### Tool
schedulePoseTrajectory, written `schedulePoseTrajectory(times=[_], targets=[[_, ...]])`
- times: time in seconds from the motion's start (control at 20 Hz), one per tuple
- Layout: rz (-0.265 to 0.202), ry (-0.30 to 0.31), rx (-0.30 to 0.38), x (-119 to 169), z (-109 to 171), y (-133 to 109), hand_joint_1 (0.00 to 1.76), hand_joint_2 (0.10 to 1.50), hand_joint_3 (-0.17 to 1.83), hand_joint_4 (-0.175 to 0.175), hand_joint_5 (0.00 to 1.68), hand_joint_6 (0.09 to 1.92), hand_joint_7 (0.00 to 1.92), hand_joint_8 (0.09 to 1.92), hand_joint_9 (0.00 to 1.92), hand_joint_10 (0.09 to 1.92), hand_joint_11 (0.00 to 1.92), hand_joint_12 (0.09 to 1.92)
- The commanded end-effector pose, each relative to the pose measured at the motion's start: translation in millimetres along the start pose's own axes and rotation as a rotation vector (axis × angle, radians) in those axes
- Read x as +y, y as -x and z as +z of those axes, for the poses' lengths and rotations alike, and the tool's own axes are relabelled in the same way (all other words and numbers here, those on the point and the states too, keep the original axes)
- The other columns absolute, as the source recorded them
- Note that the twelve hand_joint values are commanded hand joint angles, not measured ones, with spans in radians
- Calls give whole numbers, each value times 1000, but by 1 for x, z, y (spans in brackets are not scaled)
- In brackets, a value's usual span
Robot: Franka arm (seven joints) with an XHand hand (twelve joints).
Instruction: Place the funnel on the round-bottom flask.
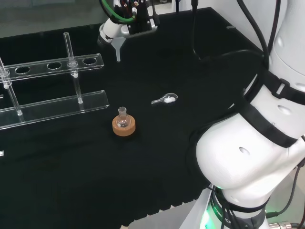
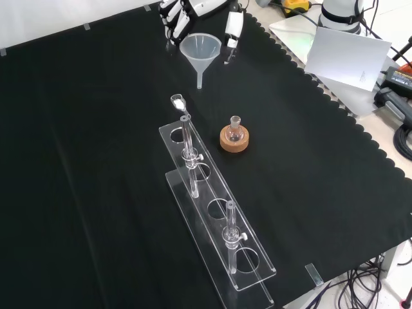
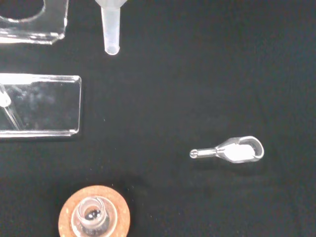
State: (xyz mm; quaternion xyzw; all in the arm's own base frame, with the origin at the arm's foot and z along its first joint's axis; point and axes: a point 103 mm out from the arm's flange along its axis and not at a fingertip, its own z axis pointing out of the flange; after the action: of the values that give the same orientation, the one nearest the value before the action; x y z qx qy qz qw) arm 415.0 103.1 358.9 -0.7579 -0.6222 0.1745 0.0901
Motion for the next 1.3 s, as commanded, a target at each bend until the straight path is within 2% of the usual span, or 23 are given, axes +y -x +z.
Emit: schedulePoseTrajectory(times=[0.05,0.3,0.55,0.8,1.0,1.3], targets=[[43,-23,16,-11,23,13,646,809,51,31,707,108,994,451,416,538,0,1275],[40,-47,23,-10,35,0,648,810,52,31,708,109,995,450,418,539,0,1275],[48,-46,16,-18,42,-16,649,810,52,29,706,109,995,449,420,539,0,1276],[88,-42,11,-28,50,-24,649,812,54,29,706,110,995,448,421,539,0,1277],[140,-31,13,-42,63,-34,649,814,55,28,706,111,995,448,422,539,0,1278],[159,-61,21,-55,85,-44,649,817,57,27,706,112,995,447,423,539,0,1280]])
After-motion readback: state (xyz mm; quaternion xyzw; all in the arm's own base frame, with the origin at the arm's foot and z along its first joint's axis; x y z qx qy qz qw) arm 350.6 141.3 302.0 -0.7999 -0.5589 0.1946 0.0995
